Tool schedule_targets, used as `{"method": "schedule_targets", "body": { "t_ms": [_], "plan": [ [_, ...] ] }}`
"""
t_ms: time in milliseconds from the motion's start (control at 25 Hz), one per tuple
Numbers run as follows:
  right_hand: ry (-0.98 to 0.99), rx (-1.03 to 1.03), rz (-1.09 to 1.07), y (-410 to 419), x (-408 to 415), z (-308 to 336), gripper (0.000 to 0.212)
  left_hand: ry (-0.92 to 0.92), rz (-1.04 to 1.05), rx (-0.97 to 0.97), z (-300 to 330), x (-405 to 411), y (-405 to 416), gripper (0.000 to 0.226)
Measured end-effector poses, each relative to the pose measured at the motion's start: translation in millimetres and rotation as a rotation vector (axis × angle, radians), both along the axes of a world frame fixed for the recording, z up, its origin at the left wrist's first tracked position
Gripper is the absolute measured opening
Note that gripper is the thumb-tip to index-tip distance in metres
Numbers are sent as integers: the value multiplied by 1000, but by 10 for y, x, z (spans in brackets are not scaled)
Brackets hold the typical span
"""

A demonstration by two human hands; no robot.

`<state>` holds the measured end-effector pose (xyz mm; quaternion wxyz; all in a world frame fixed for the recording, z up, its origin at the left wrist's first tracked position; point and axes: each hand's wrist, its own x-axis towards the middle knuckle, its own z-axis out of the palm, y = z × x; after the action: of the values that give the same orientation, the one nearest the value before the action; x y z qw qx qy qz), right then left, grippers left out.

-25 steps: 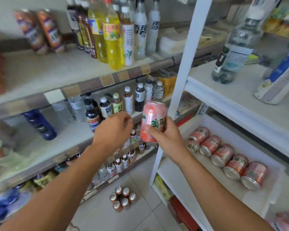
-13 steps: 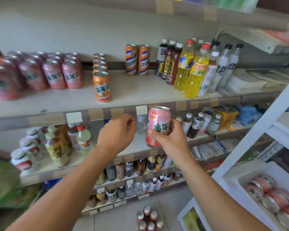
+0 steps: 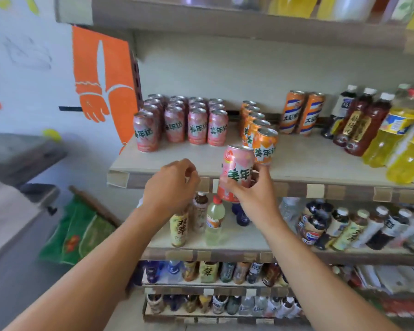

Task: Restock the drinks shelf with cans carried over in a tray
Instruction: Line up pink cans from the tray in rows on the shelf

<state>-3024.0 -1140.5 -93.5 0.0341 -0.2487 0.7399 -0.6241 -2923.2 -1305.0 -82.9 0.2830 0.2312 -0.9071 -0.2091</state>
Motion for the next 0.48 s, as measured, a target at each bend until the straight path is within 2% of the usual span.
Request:
{"method": "schedule_targets", "body": {
  "t_ms": [240, 480],
  "plan": [
    [38, 83, 15, -754, -46, 117, 66, -10, 132, -32, 104, 163, -563, 19],
    [119, 124, -2, -1376, -128, 182, 69, 13, 157, -22, 58, 97, -892, 18]
  ]
}}
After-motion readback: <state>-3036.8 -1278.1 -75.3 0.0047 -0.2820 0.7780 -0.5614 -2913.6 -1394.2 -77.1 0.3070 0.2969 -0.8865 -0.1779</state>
